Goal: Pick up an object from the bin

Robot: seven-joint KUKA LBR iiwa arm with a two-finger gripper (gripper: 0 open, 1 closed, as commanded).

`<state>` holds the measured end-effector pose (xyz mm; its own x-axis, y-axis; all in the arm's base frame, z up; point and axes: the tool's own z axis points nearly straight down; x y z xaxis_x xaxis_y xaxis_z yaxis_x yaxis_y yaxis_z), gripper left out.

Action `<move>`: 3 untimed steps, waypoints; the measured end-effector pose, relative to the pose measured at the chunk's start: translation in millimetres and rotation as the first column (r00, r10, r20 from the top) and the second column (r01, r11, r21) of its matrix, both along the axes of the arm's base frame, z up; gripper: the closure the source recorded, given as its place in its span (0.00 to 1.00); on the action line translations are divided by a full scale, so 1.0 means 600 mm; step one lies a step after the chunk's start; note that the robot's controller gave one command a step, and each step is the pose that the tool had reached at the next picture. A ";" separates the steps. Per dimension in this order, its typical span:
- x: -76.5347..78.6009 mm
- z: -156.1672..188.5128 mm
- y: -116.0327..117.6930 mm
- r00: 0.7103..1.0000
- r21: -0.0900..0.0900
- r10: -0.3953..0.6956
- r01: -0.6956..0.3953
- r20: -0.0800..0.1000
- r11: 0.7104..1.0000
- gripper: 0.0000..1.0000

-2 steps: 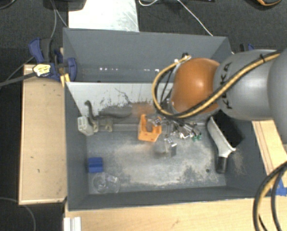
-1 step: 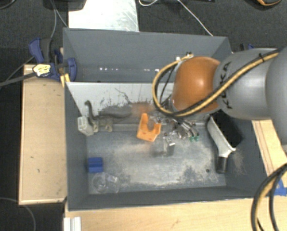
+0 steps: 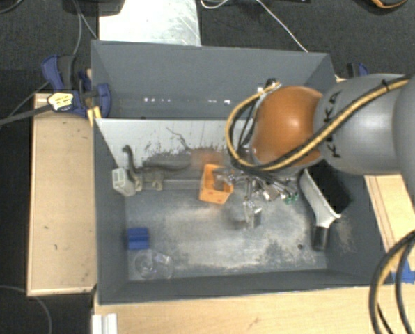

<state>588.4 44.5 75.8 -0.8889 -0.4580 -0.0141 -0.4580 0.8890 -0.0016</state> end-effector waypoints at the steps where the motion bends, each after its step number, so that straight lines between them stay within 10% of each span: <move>1: -0.003 -0.008 0.042 0.860 0.007 -0.510 0.510 -0.006 0.860 1.00; 2: -0.003 -0.008 0.042 0.860 0.007 -0.510 0.510 -0.006 0.860 1.00; 3: -0.015 0.186 0.047 0.866 0.007 -0.500 0.500 -0.007 0.866 1.00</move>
Offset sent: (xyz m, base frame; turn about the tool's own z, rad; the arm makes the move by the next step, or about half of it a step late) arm 0.0000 0.0000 0.0000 0.0000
